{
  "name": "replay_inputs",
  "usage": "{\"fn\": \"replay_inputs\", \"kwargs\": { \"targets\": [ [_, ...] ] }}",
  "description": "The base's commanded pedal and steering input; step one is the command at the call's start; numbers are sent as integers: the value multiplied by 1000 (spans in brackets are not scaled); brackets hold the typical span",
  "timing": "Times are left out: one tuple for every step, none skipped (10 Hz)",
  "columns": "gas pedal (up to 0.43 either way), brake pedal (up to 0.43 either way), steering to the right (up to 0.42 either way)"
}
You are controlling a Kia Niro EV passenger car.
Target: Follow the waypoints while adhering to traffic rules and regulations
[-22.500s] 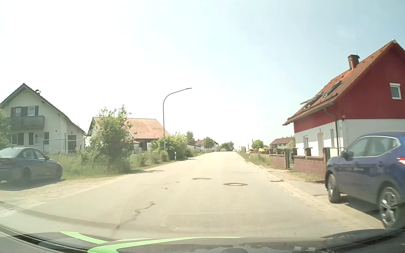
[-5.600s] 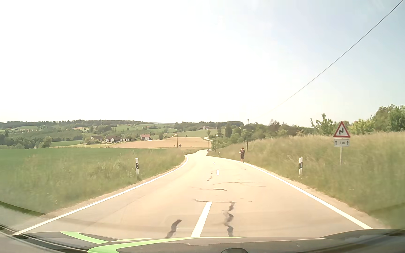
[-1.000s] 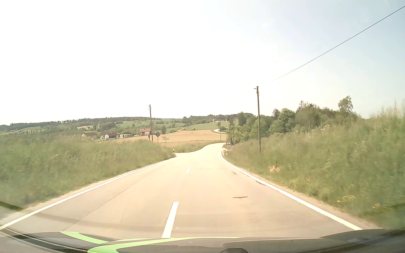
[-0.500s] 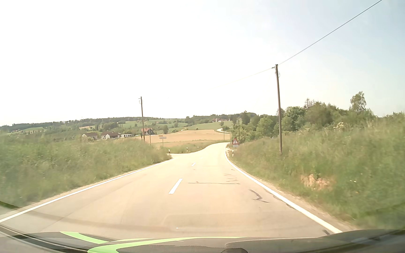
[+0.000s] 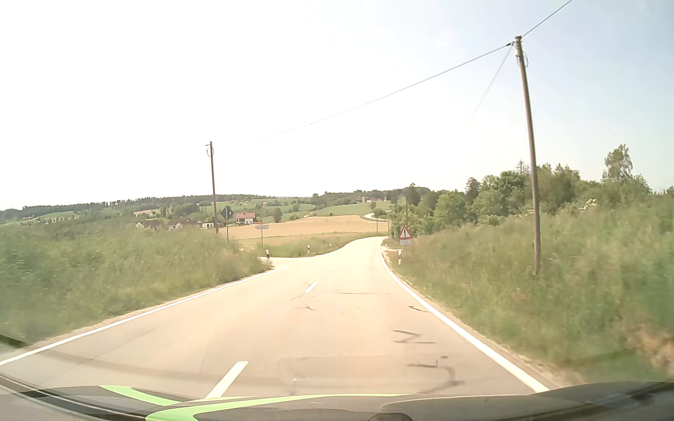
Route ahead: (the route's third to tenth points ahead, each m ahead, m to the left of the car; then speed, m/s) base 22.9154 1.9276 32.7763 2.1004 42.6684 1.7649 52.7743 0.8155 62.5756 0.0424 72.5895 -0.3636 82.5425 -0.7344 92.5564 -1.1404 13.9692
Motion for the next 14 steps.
{"fn": "replay_inputs", "kwargs": {
  "targets": [
    [0, 0, -3],
    [0, 0, -3],
    [0, 0, -2],
    [0, 0, 0],
    [0, 0, 2],
    [0, 0, 3],
    [0, 0, 3],
    [0, 0, 3],
    [0, 0, 3],
    [0, 0, 3],
    [0, 0, 5],
    [0, 0, 7],
    [0, 0, 7],
    [0, 0, 7]
  ]
}}
